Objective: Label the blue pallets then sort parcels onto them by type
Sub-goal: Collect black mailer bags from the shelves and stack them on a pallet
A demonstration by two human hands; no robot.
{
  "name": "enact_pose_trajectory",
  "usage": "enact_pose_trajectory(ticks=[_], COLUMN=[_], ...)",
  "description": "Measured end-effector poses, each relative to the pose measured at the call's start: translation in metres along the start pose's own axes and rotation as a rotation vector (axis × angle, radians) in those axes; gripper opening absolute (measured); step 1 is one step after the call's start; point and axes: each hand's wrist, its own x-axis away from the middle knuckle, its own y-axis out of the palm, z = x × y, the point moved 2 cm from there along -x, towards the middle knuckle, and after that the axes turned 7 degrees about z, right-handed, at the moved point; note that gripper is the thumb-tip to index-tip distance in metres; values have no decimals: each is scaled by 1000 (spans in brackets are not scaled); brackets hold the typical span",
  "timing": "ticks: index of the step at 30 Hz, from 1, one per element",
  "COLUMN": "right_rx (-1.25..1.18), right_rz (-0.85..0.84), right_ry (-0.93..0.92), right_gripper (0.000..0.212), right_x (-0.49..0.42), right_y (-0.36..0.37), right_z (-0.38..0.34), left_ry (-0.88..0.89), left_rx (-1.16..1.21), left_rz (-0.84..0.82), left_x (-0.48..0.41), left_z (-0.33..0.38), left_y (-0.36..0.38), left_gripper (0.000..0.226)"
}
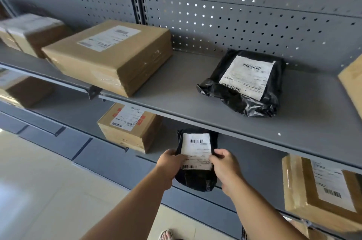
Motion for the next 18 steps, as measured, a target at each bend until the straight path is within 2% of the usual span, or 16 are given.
enact_pose_trajectory(ticks=[9, 18], right_rx=[-13, 76], right_rz=[-238, -466], right_ry=[-164, -327], right_gripper=[22, 15], right_x=[37, 111], right_y=[3, 78], right_z=[-26, -51], left_ry=[13, 82], left_rx=[284, 485], left_rz=[183, 419], left_x=[59, 116], left_z=[-17, -46], left_y=[-33, -125], left_gripper=[24, 24])
